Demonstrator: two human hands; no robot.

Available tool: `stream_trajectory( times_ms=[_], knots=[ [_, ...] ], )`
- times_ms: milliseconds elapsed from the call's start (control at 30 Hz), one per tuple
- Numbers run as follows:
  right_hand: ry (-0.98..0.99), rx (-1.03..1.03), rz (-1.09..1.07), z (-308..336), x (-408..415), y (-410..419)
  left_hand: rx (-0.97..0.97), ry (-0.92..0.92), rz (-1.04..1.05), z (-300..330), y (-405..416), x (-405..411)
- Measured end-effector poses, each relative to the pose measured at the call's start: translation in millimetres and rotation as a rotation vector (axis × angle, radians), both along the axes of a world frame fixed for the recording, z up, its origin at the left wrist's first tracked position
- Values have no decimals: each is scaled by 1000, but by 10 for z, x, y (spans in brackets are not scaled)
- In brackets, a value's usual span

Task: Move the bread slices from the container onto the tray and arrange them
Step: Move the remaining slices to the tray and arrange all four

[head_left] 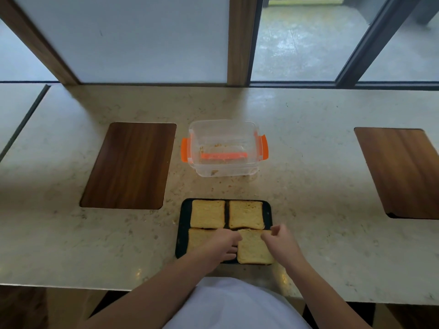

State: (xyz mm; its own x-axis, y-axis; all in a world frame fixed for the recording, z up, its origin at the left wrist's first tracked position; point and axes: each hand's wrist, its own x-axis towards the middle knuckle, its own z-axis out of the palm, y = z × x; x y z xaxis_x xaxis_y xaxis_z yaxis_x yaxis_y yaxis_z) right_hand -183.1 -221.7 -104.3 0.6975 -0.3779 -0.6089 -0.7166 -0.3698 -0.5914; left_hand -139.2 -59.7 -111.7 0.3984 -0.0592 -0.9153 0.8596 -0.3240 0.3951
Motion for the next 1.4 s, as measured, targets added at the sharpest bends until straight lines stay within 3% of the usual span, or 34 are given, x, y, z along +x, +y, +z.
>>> stream_trajectory(
  times_ms=[667,1400],
  knots=[
    [64,149,-65,57,-39,80,-44,-60,-17,-77,136,-33],
    [87,110,-27,34,-72,119,-61,-127,-62,-86,187,-116]
  ],
)
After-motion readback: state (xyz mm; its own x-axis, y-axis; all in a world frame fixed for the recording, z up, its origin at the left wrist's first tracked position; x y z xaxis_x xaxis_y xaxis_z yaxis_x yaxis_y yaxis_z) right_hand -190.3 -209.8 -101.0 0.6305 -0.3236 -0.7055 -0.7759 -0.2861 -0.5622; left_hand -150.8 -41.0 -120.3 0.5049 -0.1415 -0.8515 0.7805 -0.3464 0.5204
